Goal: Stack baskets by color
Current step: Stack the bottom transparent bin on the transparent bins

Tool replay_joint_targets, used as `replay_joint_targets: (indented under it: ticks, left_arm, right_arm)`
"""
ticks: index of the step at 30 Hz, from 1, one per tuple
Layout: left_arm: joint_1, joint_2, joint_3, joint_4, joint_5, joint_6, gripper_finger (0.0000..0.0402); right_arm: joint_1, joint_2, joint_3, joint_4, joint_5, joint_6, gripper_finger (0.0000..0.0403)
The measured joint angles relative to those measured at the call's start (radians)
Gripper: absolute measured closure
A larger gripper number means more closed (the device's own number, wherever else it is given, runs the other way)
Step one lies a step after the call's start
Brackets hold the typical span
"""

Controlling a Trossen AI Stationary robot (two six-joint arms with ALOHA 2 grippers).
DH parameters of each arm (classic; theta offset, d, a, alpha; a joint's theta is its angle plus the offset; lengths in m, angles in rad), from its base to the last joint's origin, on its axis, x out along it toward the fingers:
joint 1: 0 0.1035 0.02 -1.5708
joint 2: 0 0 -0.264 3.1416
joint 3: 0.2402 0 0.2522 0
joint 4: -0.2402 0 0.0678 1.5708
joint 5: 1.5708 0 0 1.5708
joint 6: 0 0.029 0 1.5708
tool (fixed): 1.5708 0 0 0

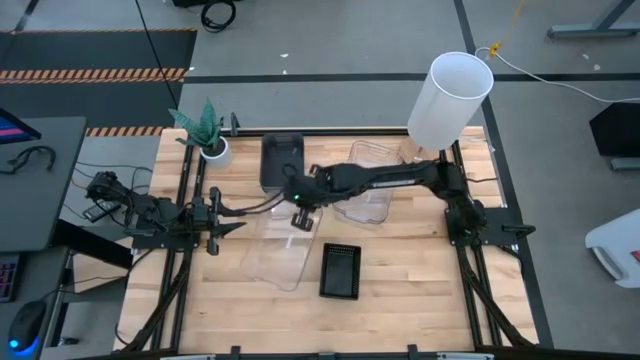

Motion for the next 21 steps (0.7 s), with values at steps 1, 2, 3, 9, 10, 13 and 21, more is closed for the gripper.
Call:
replay_joint_targets:
  ticks: [1,2,3,9,10,13,21]
  left_arm:
    - [0.0,0.0,0.0,0.0,0.0,0.0,0.0285]
    - [0.0,0.0,0.0,0.0,0.0,0.0,0.0285]
    - [0.0,0.0,0.0,0.0,0.0,0.0,0.0285]
    - [0.0,0.0,0.0,0.0,0.0,0.0,0.0285]
    - [0.0,0.0,0.0,0.0,0.0,0.0,0.0285]
    - [0.0,0.0,0.0,0.0,0.0,0.0,0.0285]
    - [0.0,0.0,0.0,0.0,0.0,0.0,0.0285]
  right_arm:
    - [0.002,-0.021,0.0,-0.018,0.016,0.002,0.0396]
    - [0.006,-0.042,0.0,-0.031,0.036,0.002,0.0397]
    - [0.013,-0.066,0.0,-0.053,0.062,0.002,0.0397]
    - [0.059,-0.203,0.0,-0.168,0.328,-0.002,0.0398]
    - [0.07,-0.224,0.0,-0.187,0.391,-0.014,0.0398]
    - [0.092,-0.281,0.0,-0.26,0.491,-0.04,0.0397]
    - [0.095,-0.403,0.0,-0.523,0.639,-0.037,0.0397]
